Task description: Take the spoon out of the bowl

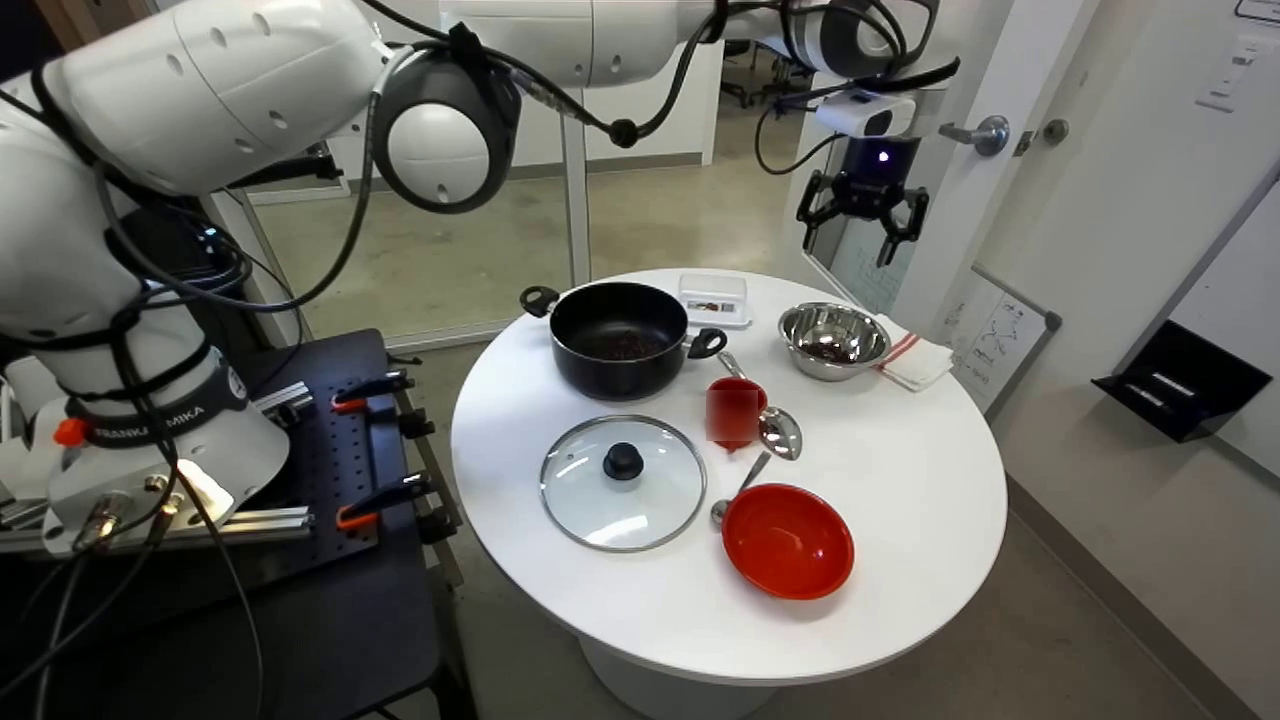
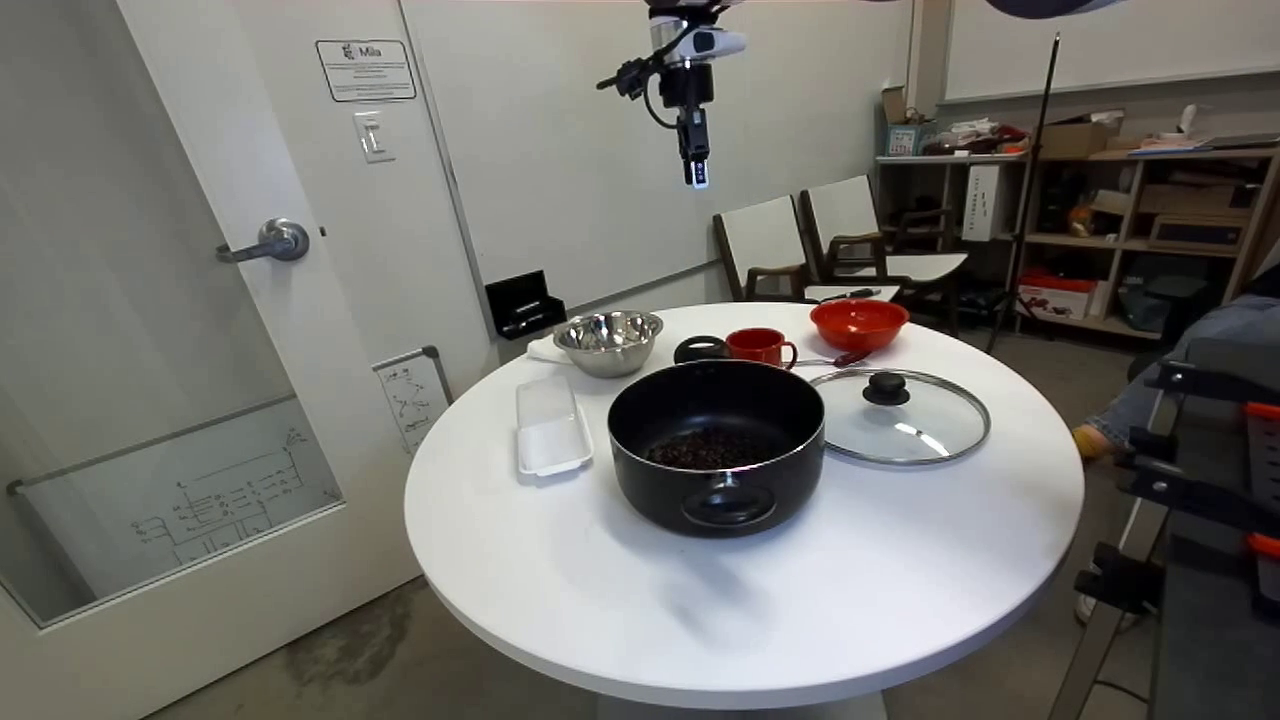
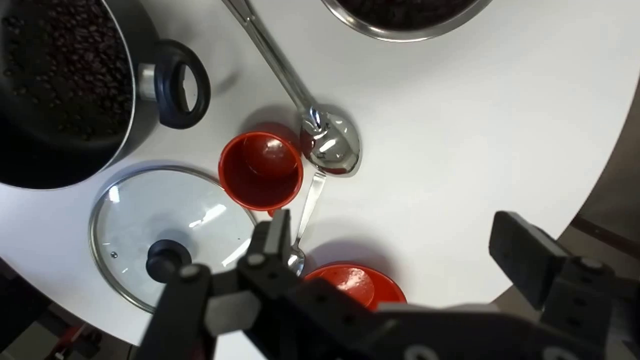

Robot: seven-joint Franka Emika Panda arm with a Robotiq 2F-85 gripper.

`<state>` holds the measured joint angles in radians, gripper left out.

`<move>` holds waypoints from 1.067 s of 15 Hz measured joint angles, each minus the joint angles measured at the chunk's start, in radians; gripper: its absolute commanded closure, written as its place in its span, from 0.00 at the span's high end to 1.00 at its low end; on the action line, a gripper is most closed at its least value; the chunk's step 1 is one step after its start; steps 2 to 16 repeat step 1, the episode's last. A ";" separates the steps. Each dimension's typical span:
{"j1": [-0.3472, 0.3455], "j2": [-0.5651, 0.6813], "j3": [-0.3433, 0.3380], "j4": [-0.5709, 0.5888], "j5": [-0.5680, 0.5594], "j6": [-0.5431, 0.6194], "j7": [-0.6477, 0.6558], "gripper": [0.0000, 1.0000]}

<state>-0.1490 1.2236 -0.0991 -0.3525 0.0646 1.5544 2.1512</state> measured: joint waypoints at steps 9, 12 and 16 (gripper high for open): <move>0.000 0.002 0.000 -0.004 0.000 0.000 0.000 1.00; 0.000 0.002 0.000 -0.004 0.000 0.000 0.000 1.00; 0.000 0.002 0.000 -0.004 0.000 0.000 0.000 1.00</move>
